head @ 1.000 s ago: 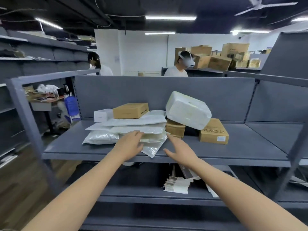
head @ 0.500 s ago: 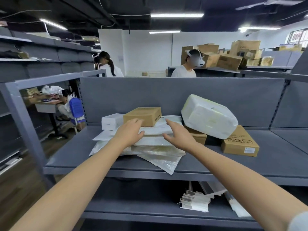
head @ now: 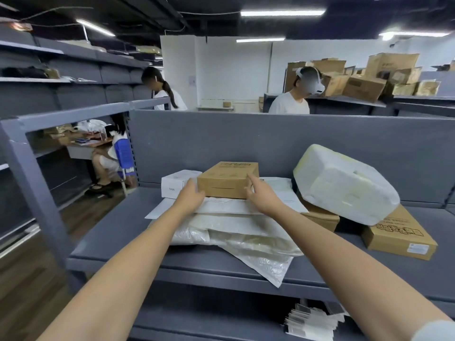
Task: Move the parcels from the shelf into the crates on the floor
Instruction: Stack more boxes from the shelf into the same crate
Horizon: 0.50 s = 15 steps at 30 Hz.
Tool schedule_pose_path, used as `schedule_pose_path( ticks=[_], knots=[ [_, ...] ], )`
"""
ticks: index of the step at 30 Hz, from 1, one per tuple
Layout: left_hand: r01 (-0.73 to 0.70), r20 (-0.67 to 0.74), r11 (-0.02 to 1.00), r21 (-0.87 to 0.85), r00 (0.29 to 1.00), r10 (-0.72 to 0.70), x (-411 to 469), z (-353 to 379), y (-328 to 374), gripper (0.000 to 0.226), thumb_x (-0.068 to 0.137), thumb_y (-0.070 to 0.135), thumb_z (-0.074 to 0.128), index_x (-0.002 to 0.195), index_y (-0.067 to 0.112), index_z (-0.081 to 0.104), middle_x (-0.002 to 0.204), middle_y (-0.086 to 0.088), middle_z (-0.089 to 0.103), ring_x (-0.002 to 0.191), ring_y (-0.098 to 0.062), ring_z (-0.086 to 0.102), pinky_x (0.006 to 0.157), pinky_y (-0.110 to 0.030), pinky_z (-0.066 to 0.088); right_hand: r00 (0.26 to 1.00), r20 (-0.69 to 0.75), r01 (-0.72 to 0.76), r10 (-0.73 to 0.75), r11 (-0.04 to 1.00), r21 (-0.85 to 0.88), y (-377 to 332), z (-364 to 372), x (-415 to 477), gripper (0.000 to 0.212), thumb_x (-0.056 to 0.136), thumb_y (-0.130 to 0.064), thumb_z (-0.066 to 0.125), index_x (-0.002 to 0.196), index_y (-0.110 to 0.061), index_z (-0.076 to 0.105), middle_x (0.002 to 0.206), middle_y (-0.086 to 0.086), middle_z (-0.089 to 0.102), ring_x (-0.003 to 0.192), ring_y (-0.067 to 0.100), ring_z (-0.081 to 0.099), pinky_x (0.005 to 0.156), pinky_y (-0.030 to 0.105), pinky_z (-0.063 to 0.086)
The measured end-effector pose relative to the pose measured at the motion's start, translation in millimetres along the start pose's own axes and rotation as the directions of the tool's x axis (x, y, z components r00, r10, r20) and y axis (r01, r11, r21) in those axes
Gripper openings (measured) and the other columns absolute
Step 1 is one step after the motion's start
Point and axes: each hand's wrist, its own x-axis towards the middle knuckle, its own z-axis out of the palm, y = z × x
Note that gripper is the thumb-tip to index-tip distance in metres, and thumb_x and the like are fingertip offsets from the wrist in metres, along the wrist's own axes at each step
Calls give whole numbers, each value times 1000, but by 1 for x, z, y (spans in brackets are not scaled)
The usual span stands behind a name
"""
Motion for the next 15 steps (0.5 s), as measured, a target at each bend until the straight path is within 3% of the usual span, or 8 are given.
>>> schedule_pose_path(
  ticks=[2, 5, 7, 10, 15],
  knots=[
    [71, 20, 995, -76, 997, -70, 10, 0, -1, 45, 97, 21, 46, 138, 6, 32, 137, -5, 46, 124, -22, 43, 86, -27, 32, 1000, 24, 4, -4, 1000, 18, 2, 7, 3, 46, 99, -13, 37, 143, -2, 27, 144, 19, 38, 130, 33, 39, 103, 35, 32],
    [81, -1, 976, -200, 997, -83, 12, 1, 8, 28, 96, 10, 42, 123, 16, 48, 120, 5, 50, 116, -16, 41, 85, -24, 36, 1000, -11, -18, 19, 995, 102, 3, 11, 3, 45, 97, -13, 40, 141, -5, 30, 142, 15, 42, 126, 29, 44, 99, 32, 36],
    [60, -52, 949, -309, 995, -79, 15, 4, 14, 35, 95, 23, 48, 129, 16, 49, 131, 2, 49, 122, -21, 46, 95, -28, 37, 995, -87, -40, 56, 983, 179, 6, 8, 2, 41, 96, -14, 43, 136, -6, 35, 136, 11, 48, 116, 25, 50, 89, 29, 39],
    [37, -99, 875, -483, 990, -97, 11, 10, 26, 25, 94, 41, 50, 96, 18, 60, 112, 0, 55, 105, -18, 52, 89, -36, 47, 983, -156, -49, 91, 965, 257, 12, 3, -4, 40, 95, -21, 48, 131, -8, 38, 128, 10, 51, 97, 18, 50, 78, 26, 38],
    [33, -124, 777, -628, 982, -142, -1, 21, 41, 23, 90, 31, 58, 109, 21, 51, 121, -5, 52, 106, -24, 55, 80, -41, 56, 979, -183, -40, 89, 965, 259, 14, -3, -20, 31, 95, -29, 47, 119, -10, 45, 126, 10, 46, 94, 17, 48, 78, 25, 36]
  ],
)
